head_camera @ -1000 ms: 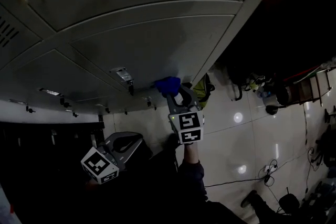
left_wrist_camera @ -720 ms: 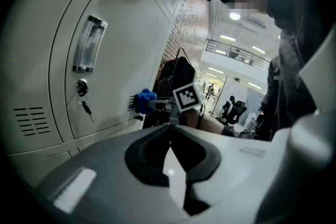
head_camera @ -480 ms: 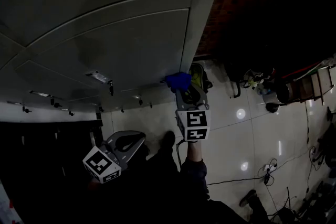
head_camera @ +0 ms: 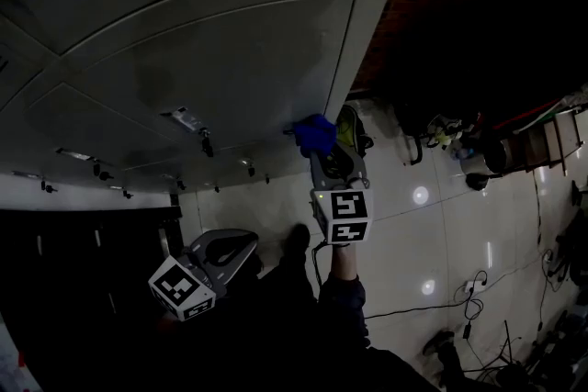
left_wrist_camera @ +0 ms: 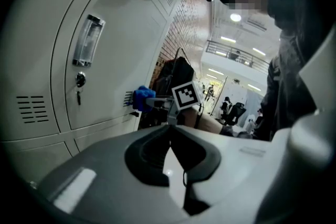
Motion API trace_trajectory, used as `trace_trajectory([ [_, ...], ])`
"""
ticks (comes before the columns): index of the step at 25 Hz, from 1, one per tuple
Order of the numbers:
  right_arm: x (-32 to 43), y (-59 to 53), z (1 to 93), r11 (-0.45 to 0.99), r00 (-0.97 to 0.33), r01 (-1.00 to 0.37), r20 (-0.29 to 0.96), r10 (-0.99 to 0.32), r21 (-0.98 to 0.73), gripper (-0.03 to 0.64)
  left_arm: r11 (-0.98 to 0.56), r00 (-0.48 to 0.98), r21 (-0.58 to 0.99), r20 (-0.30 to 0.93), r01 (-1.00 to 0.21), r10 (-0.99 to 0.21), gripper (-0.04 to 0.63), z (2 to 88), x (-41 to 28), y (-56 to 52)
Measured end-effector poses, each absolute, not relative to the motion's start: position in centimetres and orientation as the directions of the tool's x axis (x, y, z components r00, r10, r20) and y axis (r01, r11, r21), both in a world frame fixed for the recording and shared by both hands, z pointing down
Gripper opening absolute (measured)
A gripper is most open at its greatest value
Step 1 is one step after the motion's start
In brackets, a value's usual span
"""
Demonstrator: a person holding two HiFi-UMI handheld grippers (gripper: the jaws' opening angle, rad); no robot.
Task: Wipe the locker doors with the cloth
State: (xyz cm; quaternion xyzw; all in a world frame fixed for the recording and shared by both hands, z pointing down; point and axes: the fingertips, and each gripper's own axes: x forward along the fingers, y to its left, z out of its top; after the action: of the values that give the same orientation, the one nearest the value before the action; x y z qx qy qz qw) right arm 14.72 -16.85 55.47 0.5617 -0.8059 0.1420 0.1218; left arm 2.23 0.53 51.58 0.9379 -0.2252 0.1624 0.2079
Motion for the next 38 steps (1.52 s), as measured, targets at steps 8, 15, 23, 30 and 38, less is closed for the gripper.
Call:
trace_trajectory([
  [8,6.1,-14.9,55.5,0.384,-0.392,-0.918,0.358,-0.848,-0.096,0.118,-0.813,0.839,0.301,0.404,-0.499,-0.365,-0.003,51.1,-4.6,1.7],
  [15,-3.0,-13.6,56.6,0.476,-0.473,-0.875,0.378,-0.796,-0.094,0.118,-0.809,0.829,0.291,0.416,-0.51,-0.373,-0.003,51.5,-10.7,2.6],
  [23,-7.9,-14.3,58.3,0.503,-0.503,-0.857,0.388,-0.772,-0.11,0.118,-0.786,0.798,0.266,0.433,-0.558,-0.42,-0.003,51.7,-15.3,2.7],
  [30,-6.2,-16.1,59.3,0.468,-0.468,-0.877,0.411,-0.782,-0.107,0.118,-0.756,0.772,0.272,0.456,-0.595,-0.444,-0.003,51.9,-15.7,2.2],
  [38,-0.5,-17.0,59.5,0.46,-0.453,-0.882,0.438,-0.776,-0.098,0.12,-0.777,0.799,0.29,0.44,-0.559,-0.41,-0.003,51.7,-9.8,0.4],
])
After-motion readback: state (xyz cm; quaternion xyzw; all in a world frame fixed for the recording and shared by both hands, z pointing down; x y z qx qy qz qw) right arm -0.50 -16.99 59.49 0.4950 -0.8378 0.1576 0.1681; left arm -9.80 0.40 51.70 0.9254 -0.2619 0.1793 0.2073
